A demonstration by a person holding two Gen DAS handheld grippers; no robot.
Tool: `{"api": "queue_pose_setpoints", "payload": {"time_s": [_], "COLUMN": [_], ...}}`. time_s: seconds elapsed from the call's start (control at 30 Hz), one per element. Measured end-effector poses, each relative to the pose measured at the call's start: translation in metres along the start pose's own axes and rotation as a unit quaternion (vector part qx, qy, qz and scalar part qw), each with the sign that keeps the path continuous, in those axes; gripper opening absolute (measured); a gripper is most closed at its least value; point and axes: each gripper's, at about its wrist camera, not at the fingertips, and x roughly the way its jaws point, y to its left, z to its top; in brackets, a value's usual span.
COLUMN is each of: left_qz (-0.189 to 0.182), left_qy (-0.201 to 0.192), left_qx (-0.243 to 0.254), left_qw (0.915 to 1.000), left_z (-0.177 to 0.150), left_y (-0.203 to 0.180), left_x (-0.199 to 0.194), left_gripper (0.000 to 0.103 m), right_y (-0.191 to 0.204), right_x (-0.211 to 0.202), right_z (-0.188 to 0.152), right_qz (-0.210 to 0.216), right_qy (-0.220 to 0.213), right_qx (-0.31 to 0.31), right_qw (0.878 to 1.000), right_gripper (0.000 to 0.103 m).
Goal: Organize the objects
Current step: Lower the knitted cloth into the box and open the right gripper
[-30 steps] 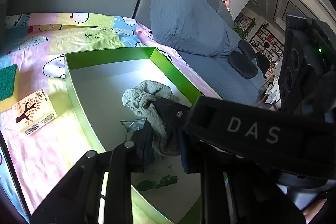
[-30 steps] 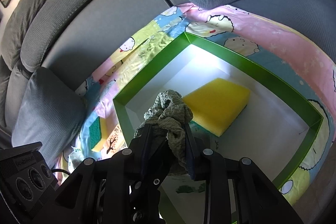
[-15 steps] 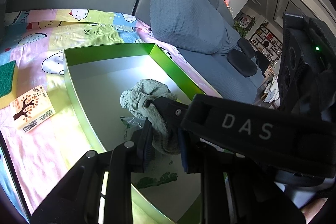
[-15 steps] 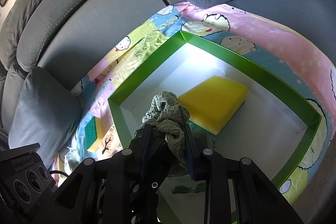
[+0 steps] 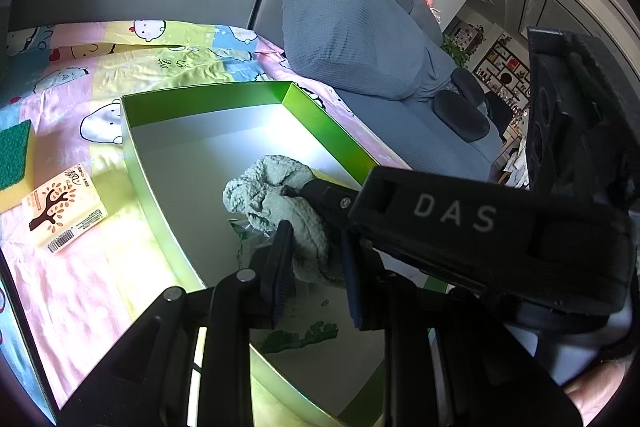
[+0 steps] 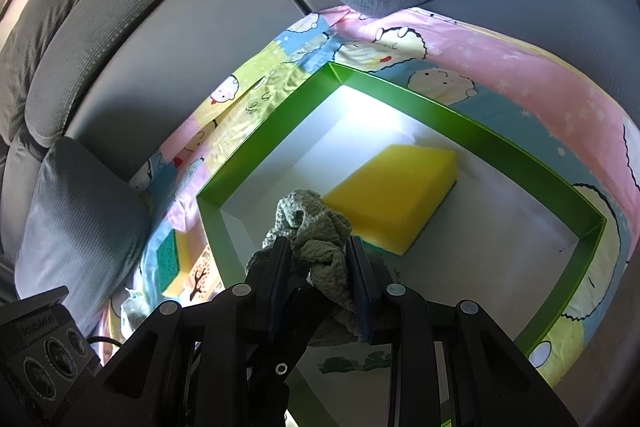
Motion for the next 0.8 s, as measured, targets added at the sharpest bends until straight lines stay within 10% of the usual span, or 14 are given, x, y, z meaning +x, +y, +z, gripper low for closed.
{"api": "queue_pose_setpoints", "payload": {"time_s": [0.8], "left_qz": [0.020], "left_qy": [-0.030], "left_qx": [0.011], "left_qw": [0.9993], "left_z": [0.004], "left_y": [0.002], "left_x": [-0.030], "left_gripper": [0.030], "right_y": [-0.003], "right_x": [-0.014], "right_z": [0.003], "right_qz": [-0.007], "right_qy": [-0.035], "right_qx": [0.010], "right_qw": [0.999], "right_gripper": [0.031]}}
